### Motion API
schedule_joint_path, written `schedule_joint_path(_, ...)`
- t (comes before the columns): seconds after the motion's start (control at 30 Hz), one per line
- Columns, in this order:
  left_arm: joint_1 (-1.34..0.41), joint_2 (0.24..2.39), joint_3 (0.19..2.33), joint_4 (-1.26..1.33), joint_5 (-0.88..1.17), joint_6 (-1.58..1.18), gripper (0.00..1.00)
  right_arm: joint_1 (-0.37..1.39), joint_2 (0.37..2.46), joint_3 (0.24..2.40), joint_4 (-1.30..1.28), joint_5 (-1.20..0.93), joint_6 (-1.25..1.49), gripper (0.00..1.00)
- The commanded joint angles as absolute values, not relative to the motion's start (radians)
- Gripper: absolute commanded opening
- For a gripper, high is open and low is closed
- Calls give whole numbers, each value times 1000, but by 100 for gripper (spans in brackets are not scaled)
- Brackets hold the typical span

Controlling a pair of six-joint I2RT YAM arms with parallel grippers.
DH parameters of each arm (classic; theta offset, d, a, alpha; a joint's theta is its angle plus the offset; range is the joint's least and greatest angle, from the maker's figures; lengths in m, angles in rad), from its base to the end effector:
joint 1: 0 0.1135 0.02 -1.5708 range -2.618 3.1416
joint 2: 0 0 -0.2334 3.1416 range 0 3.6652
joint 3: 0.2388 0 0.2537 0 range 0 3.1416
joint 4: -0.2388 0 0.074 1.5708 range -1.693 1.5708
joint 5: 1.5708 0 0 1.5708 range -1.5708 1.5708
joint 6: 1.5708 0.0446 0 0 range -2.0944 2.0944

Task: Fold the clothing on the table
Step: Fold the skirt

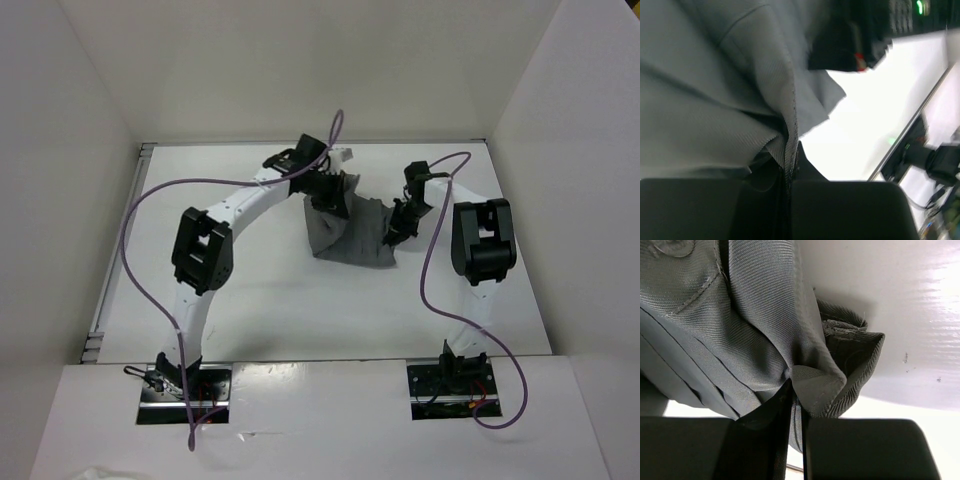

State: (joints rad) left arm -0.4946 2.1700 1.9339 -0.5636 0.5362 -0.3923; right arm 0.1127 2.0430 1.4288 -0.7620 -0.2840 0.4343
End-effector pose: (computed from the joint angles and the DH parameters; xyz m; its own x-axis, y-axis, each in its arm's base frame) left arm 0.4149 -0.2496 0.2264 -0.8591 0.0899 -0.5039 0.4253 0.6731 -0.6050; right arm 0.3809 0.0557 0.1137 -0.9525 0.2987 -0.0597 0.2635 0.9062 0.3307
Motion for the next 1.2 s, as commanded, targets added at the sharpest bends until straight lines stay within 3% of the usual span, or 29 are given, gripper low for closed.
schedule_joint_path(0.0,-576,2221,2076,-714,460,-310,0,127,2074,1463,-721,-278,423,13)
schedule_joint_path(0.2,-670,2328,2197,-785,446,-288,0,127,2074,1473,-721,-278,423,13)
schedule_joint_path(0.3,-681,2397,2270,-775,457,-325,6,127,2074,1482,-721,-278,423,17)
schedule_joint_path(0.33,-681,2414,2292,-775,457,-339,23,127,2065,1482,-721,-278,423,20)
schedule_joint_path(0.4,-681,2457,2348,-775,440,-356,34,127,2054,1473,-721,-278,423,21)
schedule_joint_path(0.47,-681,2491,2384,-775,431,-377,55,127,2026,1473,-721,-288,423,25)
schedule_joint_path(0.57,-661,2540,2514,-739,550,-446,70,109,1974,1450,-712,-278,433,26)
schedule_joint_path(0.67,-661,2577,2690,-688,736,-547,72,78,1905,1427,-748,-212,452,27)
schedule_joint_path(0.87,-629,2470,2658,-544,877,-664,73,28,1676,1385,-862,44,532,36)
schedule_joint_path(0.93,-598,2439,2658,-613,850,-612,74,28,1632,1400,-882,63,543,38)
schedule_joint_path(1.07,-546,2372,2587,-758,578,-479,74,40,1608,1463,-882,-59,543,39)
schedule_joint_path(1.17,-499,2263,2311,-681,525,-456,71,69,1656,1476,-818,-225,543,39)
